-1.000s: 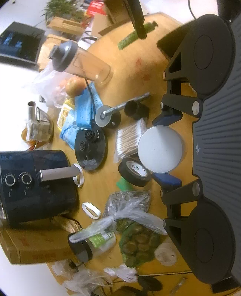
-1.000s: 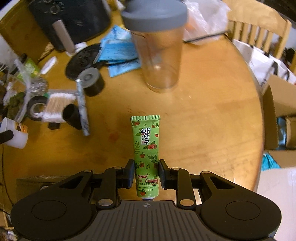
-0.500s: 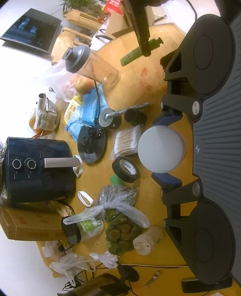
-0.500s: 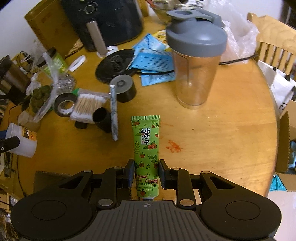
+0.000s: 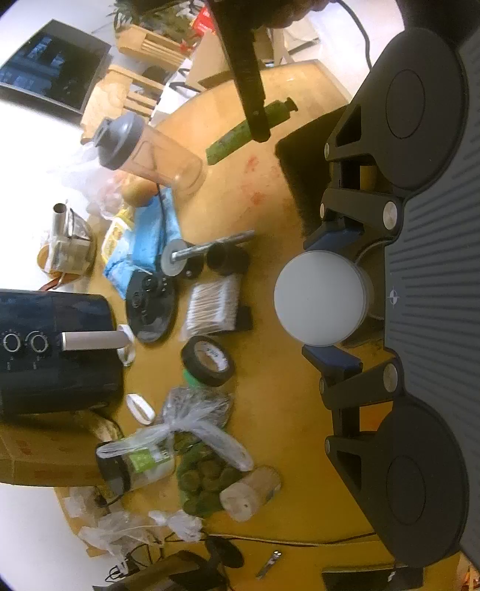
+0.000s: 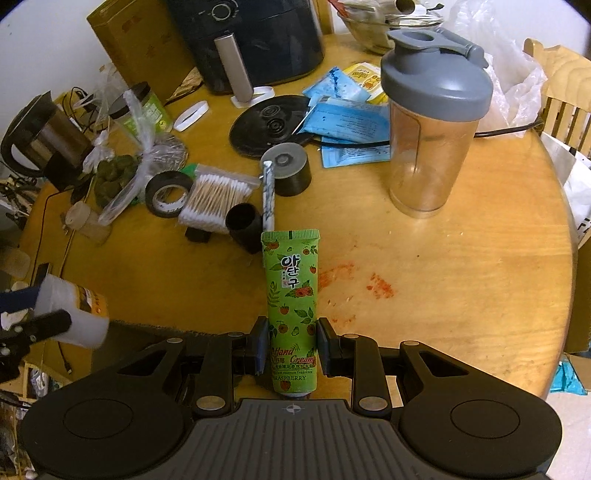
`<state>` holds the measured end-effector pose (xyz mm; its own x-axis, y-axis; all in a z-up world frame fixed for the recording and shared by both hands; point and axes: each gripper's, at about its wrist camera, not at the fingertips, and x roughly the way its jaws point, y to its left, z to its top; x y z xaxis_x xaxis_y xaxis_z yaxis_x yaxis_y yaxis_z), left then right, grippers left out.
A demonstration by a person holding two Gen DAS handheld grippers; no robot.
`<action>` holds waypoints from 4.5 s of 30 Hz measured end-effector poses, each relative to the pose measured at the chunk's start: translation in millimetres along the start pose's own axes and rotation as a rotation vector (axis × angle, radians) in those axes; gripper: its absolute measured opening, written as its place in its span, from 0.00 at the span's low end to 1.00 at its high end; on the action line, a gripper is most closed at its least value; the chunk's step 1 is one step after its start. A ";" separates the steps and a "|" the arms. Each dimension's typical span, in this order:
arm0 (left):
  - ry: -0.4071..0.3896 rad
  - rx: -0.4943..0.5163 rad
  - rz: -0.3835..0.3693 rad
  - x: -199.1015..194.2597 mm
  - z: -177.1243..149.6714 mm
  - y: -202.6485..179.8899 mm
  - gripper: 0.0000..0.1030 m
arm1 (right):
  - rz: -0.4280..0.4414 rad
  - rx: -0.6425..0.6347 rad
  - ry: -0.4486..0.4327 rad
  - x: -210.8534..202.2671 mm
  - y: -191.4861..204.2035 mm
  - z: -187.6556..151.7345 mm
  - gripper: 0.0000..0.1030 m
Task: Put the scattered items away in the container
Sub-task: 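Carry the white container with the left tool while the right tool carries the tube to the box, then open the right tool to drop the tube while the left tool sets the container in the box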
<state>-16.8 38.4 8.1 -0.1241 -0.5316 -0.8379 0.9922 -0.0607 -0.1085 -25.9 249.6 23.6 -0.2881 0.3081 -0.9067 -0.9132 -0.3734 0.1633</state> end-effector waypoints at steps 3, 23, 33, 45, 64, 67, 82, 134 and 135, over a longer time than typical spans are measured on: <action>0.014 0.006 -0.005 3.2 -6.7 -2.5 0.51 | 0.001 -0.007 0.006 0.4 0.7 -2.7 0.29; 0.089 0.075 -0.028 38.3 -36.1 -13.6 0.51 | 0.010 -0.097 0.026 -5.1 2.1 -15.3 0.29; 0.115 0.088 -0.031 53.4 -41.3 -15.1 0.51 | 0.014 -0.131 0.039 -4.8 2.1 -17.6 0.29; 0.103 0.066 -0.034 44.2 -33.2 -16.5 0.70 | 0.030 -0.146 0.039 -5.6 2.8 -22.9 0.29; 0.107 -0.064 -0.063 31.0 -29.4 -1.1 0.71 | 0.112 -0.442 0.069 -1.6 33.3 -37.9 0.29; 0.111 -0.076 -0.060 29.3 -32.4 0.6 0.71 | 0.120 -0.529 0.054 -1.2 38.8 -39.1 0.29; 0.140 -0.130 -0.040 23.7 -47.7 5.2 0.71 | 0.156 -1.263 0.000 7.7 73.9 -56.1 0.29; 0.107 -0.013 -0.063 46.4 3.5 4.3 0.70 | -0.123 -0.232 -0.115 13.1 -16.1 2.8 0.96; 0.108 -0.012 -0.064 46.6 4.3 5.7 0.70 | -0.127 -0.228 -0.118 13.2 -17.2 4.7 0.95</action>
<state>-16.8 9.6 -29.2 -0.1880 -0.4332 -0.8815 0.9822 -0.0809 -0.1697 -15.3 264.2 10.6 -0.2192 0.4594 -0.8608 -0.8595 -0.5084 -0.0525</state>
